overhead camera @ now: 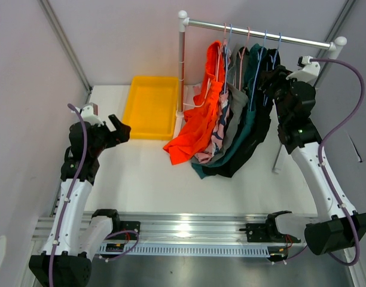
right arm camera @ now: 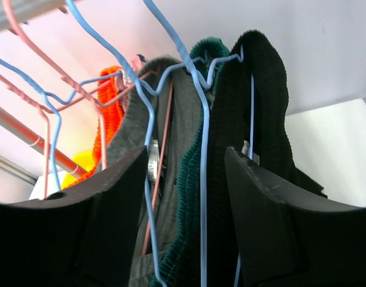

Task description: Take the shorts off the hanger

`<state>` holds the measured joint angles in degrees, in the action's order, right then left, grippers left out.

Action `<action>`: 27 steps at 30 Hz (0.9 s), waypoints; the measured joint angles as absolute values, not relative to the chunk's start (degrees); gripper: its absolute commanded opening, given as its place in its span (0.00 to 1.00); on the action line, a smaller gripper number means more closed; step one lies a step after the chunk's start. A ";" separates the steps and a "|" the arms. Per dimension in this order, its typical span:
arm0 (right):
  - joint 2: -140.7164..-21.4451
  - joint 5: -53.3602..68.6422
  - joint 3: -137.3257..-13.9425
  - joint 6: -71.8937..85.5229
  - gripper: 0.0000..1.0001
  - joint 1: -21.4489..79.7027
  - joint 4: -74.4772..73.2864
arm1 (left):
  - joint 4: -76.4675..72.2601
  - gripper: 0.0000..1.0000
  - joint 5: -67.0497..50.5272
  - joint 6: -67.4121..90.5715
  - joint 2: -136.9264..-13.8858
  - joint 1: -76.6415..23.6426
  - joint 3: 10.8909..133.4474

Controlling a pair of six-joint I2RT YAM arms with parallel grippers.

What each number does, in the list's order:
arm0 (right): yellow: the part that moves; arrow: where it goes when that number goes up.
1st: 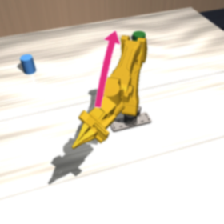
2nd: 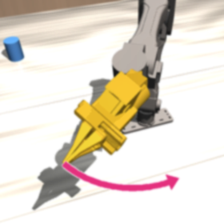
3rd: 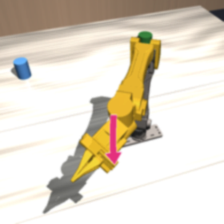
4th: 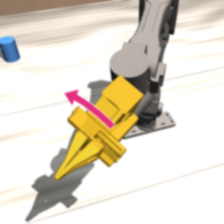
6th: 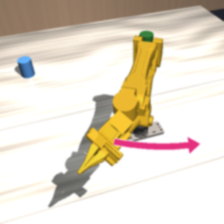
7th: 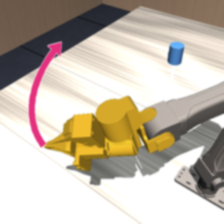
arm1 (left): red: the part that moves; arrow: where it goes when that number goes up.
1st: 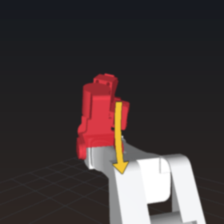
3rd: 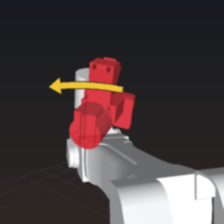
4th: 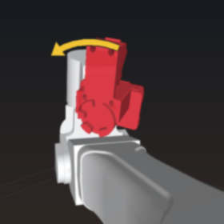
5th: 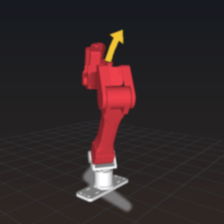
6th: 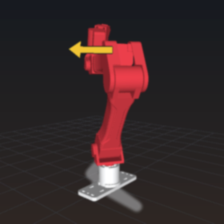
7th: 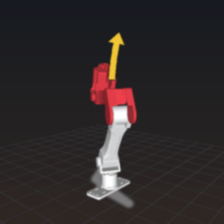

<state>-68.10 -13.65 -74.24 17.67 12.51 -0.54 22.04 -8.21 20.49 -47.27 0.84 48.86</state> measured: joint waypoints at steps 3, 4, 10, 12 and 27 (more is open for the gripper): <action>-68.84 -13.76 -73.89 17.65 0.50 12.32 -0.56 | 22.06 0.99 -8.23 20.49 -47.27 0.84 48.73; -69.10 -13.82 -73.89 17.58 0.48 12.21 -0.51 | 22.06 0.99 -8.23 20.49 -47.27 0.84 48.71; -70.15 -13.89 -73.49 17.28 0.19 11.29 -0.12 | 22.04 0.99 -8.32 20.49 -47.99 0.95 48.71; -70.32 -13.61 -73.03 17.19 0.01 10.76 0.08 | 22.06 0.99 -8.49 20.49 -48.36 1.04 48.71; -67.42 -9.72 -73.01 17.52 0.00 8.99 -1.50 | 21.63 0.98 -9.65 17.21 -54.00 -26.44 58.81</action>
<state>-67.42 -9.72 -73.01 17.52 8.99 -1.50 21.63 -9.65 17.21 -54.00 -26.44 58.81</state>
